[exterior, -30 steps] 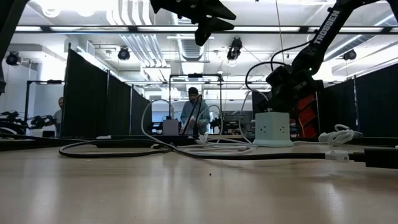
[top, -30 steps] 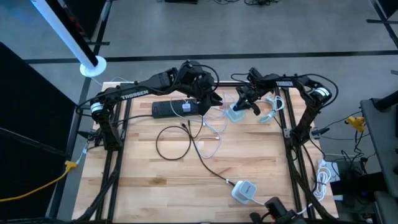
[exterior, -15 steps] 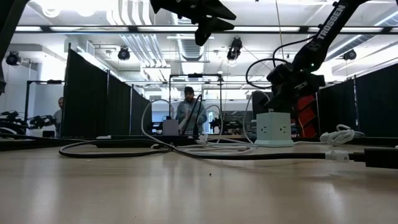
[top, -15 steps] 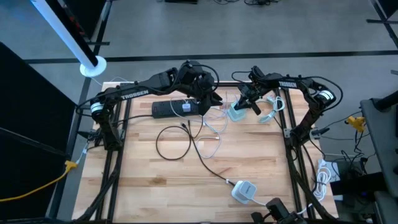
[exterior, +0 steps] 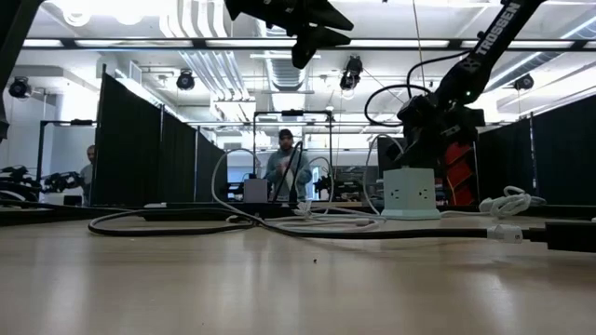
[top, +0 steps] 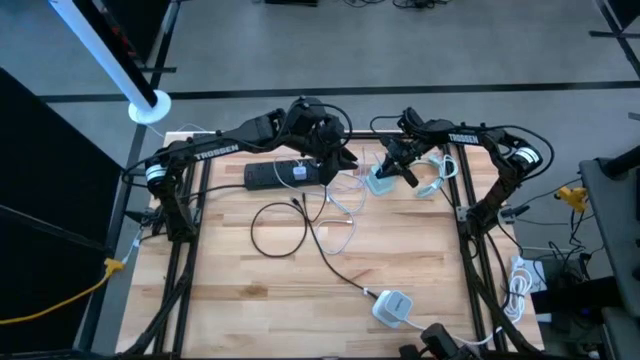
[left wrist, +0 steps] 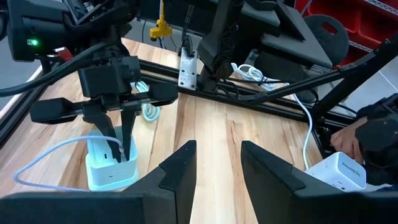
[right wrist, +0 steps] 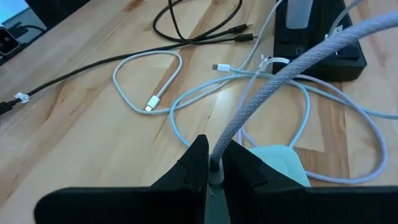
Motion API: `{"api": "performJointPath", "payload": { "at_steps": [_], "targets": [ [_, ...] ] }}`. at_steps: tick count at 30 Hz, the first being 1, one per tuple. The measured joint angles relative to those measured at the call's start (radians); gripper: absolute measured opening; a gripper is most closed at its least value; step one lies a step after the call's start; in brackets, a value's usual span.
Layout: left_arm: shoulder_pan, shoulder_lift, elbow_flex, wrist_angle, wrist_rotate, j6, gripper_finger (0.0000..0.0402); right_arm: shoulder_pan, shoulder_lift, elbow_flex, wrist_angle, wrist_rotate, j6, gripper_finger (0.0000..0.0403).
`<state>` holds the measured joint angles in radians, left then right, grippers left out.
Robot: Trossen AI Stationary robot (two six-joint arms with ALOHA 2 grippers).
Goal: Insert USB
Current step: Insert the purple charger cable into the top white outlet extension, then return to Home Position
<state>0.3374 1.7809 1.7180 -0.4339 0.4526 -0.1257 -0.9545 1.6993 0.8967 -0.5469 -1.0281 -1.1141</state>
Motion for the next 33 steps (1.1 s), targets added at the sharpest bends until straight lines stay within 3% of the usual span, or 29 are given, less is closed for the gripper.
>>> {"api": "performJointPath", "payload": {
  "at_steps": [7, 18, 25, 33],
  "targets": [
    [0.0, 0.0, 0.0, -0.001, 0.0, 0.0, 0.0114, -0.012, 0.0, -0.002, 0.003, 0.003, 0.01, 0.0016],
    [0.0, 0.0, 0.0, -0.001, 0.0, -0.013, 0.0114, -0.019, 0.005, 0.005, 0.019, -0.06, 0.215, 0.0026],
    [0.001, -0.066, 0.0, -0.014, -0.012, -0.046, 0.0114, -0.016, -0.019, 0.031, 0.021, -0.04, 0.337, 0.0126],
    [0.002, -0.182, 0.0, -0.15, -0.163, 0.018, 0.0114, -0.017, -0.168, 0.048, 0.029, 0.031, 0.358, 0.0211]
  ]
}}
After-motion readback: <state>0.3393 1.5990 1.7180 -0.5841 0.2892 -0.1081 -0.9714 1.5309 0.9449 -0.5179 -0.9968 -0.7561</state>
